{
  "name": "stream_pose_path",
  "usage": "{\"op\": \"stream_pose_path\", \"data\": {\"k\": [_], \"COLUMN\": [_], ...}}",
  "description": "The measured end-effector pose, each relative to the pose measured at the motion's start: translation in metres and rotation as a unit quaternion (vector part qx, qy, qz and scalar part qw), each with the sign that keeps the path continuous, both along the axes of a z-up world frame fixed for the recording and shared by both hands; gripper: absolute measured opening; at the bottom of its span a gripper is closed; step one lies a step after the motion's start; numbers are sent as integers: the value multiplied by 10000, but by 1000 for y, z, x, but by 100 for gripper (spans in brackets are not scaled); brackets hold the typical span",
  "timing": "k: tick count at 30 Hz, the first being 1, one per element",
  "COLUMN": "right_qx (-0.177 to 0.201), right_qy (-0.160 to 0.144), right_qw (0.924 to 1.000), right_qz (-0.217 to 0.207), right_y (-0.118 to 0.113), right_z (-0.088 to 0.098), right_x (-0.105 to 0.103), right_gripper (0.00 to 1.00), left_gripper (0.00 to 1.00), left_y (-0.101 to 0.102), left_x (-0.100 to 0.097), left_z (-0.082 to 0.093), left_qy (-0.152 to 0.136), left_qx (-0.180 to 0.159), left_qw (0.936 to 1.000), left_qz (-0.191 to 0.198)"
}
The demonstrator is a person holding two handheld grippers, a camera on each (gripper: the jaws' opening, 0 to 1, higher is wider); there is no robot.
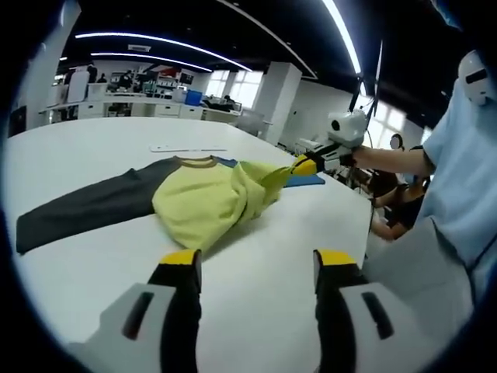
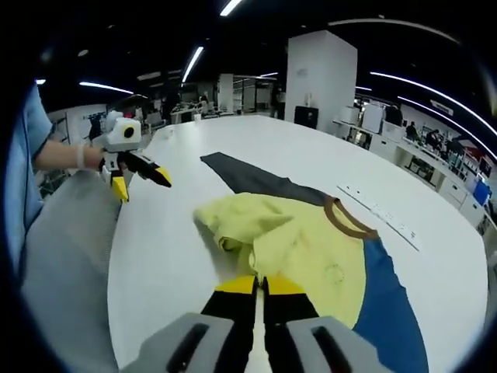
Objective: Fold the garment on the visible template until the final outline fits inside the template.
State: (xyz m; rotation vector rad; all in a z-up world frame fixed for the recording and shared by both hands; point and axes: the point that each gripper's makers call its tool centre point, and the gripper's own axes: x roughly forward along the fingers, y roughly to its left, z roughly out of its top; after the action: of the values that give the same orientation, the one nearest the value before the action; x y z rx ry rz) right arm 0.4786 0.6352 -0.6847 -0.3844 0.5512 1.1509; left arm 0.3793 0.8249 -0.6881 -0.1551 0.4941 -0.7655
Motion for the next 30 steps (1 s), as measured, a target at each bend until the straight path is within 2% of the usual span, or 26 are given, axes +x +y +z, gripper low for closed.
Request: {"op": "stream_pose_path", "data": {"k": [8, 15, 26, 30], "right_qx": [-74, -197, -428, -423], "right_qy": [116, 193, 210, 273], "right_qw": [9998, 9995, 9988, 9985], "right_qz": [-123, -128, -119, -196], "right_y": [-24, -36, -53, -57], "right_z": [-8, -14, -24, -25], "right_x": [-30, -51, -68, -70], "right_gripper": [0, 0, 0, 0], "left_gripper": [51, 50, 40, 35], "left_y": [-6, -12, -13, -7], "left_x": [3, 4, 15, 25], "left_z": [-3, -5, -21, -32], "left_qy": [14, 35, 143, 321], "left_qx": [8, 49, 436, 547], "left_qw": [10000, 9999, 9988, 9980], "left_qz": [-55, -153, -190, 62]}}
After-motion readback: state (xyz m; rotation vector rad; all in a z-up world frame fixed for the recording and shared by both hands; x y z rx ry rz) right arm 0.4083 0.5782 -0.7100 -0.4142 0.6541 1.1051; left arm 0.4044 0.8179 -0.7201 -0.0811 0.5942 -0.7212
